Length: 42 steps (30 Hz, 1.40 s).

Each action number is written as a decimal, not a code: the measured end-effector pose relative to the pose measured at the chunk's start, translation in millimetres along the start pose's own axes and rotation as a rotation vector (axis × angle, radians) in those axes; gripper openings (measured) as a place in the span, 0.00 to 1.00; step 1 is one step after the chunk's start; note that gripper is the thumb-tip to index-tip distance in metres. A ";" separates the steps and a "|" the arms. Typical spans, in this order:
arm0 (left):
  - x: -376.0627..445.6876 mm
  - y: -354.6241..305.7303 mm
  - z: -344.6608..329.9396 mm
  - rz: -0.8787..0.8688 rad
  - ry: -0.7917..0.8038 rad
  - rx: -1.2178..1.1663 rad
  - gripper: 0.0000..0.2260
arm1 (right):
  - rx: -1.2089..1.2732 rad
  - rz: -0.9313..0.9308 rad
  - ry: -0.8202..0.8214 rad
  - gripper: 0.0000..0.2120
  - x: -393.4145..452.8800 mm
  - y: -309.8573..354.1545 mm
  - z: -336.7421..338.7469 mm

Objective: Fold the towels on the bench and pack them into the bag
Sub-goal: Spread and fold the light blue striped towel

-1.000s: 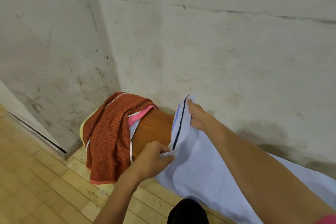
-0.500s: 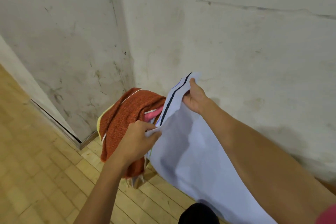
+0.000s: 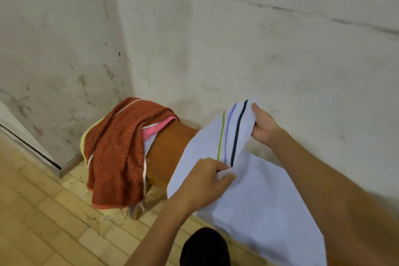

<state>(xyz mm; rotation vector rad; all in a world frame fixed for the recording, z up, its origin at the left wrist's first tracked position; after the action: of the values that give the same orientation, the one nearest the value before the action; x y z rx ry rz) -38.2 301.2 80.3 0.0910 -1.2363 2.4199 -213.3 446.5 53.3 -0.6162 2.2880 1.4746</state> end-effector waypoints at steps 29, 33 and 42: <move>-3.5 -50.6 -292.5 -0.112 0.420 0.408 0.11 | -0.629 -0.078 -0.699 0.19 -79.9 -40.2 318.8; 7.6 -29.9 -281.8 -0.248 0.414 0.408 0.10 | -0.807 -0.070 -0.841 0.17 -103.8 -35.6 337.7; 32.8 24.3 -221.6 -0.349 0.463 0.565 0.18 | -1.046 -0.067 -0.917 0.14 -171.4 -66.9 336.7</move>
<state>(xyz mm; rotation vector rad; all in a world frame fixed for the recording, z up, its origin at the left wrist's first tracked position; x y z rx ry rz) -49.0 474.2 -63.7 -0.0817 -0.2909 2.2284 -14.3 759.5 -44.6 -0.1427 0.7340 2.2267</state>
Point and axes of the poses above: each hand's wrist, its own x-axis towards the middle knuckle, its own z-axis out of the back of the hand, y = z × x, the point moved 9 cm from there along x, towards the middle knuckle, and after that the axes turned 10 degrees about -z, right-handed, at the moved point
